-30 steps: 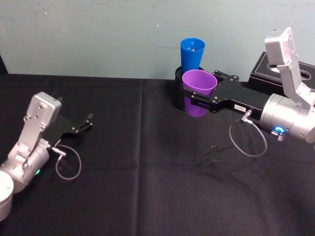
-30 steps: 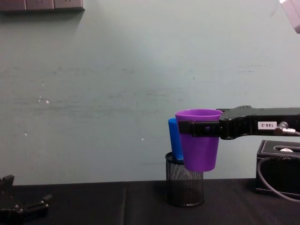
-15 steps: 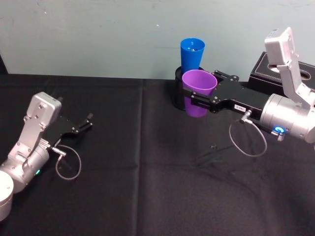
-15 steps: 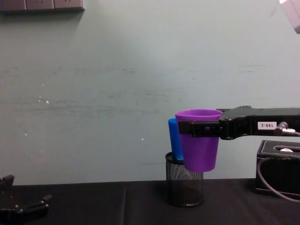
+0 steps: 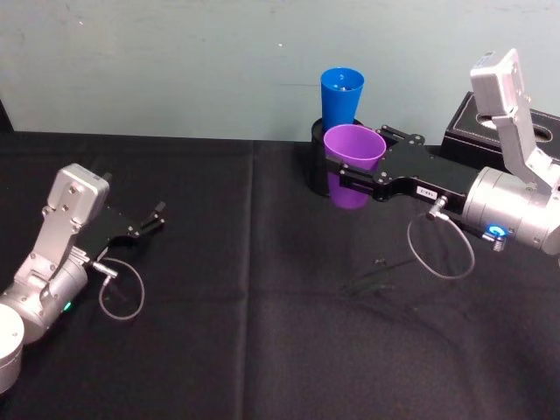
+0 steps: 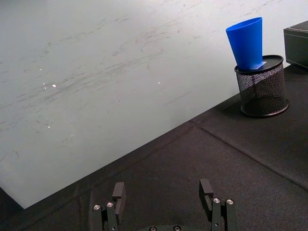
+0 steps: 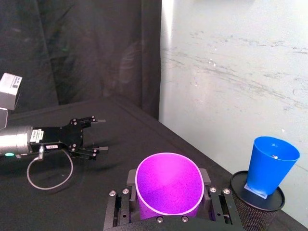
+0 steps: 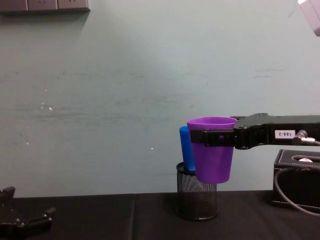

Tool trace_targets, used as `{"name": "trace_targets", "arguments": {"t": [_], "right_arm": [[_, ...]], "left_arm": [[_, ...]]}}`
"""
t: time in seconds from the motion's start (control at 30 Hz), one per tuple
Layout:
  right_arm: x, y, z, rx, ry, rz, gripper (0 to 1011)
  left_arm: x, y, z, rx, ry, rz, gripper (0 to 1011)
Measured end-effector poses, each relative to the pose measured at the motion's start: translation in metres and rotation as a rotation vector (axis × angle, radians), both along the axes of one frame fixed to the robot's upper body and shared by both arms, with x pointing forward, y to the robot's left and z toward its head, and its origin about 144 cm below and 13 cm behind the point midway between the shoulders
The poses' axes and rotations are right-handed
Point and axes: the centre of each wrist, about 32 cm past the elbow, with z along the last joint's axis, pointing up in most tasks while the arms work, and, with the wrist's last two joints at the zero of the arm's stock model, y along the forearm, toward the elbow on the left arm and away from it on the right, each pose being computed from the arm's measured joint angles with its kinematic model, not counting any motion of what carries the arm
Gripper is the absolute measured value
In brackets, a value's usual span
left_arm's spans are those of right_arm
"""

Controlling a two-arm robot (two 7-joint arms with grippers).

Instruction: Pick up one cup with a gripper and tap it against the other cup.

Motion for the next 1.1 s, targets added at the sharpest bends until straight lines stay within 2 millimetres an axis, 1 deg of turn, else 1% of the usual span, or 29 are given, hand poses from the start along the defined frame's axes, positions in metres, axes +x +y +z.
{"name": "trace_targets", "arguments": {"t": [1.1], "right_arm": [[0.0, 0.0, 0.0, 0.0, 0.0, 0.0, 738]], "left_arm": [[0.0, 0.0, 0.0, 0.0, 0.0, 0.0, 1005]]}}
